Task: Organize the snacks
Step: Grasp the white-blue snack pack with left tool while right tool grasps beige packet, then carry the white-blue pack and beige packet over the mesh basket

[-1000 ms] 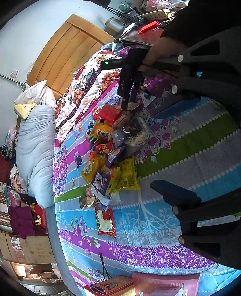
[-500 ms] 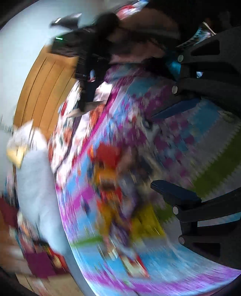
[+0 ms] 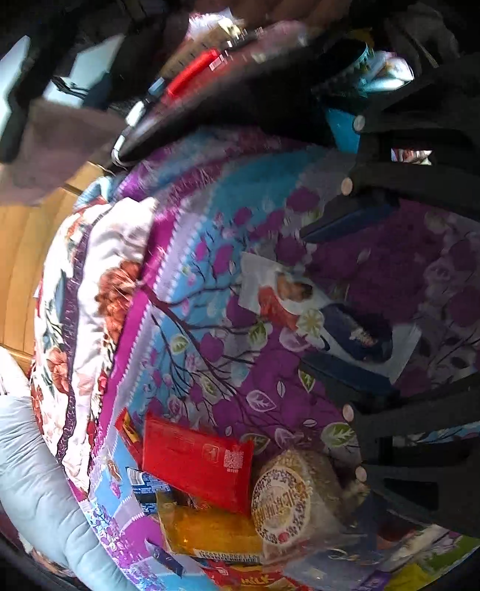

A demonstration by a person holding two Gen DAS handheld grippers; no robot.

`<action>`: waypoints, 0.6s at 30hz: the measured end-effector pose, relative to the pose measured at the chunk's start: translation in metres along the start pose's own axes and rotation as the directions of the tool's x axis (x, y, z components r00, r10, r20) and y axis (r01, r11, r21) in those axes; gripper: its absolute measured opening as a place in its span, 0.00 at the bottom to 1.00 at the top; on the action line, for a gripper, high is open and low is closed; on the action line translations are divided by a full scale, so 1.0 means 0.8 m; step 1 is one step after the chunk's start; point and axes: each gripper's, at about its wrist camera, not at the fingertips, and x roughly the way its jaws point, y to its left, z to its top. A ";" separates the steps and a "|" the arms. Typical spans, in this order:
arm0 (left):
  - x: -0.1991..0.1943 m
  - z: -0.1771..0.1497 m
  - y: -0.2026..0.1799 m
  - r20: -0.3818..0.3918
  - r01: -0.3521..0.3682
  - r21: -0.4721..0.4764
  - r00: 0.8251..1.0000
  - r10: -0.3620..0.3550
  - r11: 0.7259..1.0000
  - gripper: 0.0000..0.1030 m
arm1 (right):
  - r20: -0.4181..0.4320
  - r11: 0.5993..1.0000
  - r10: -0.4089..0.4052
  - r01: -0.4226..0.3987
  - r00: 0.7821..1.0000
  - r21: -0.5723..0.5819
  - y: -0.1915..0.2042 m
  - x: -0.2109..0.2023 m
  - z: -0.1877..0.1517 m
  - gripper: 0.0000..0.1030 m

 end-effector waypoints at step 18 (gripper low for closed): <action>-0.115 -0.018 -0.001 0.150 -0.214 -0.157 0.960 0.238 0.964 0.28 | -0.016 0.996 -0.019 0.018 1.000 -0.083 0.029 0.003 -0.010 0.36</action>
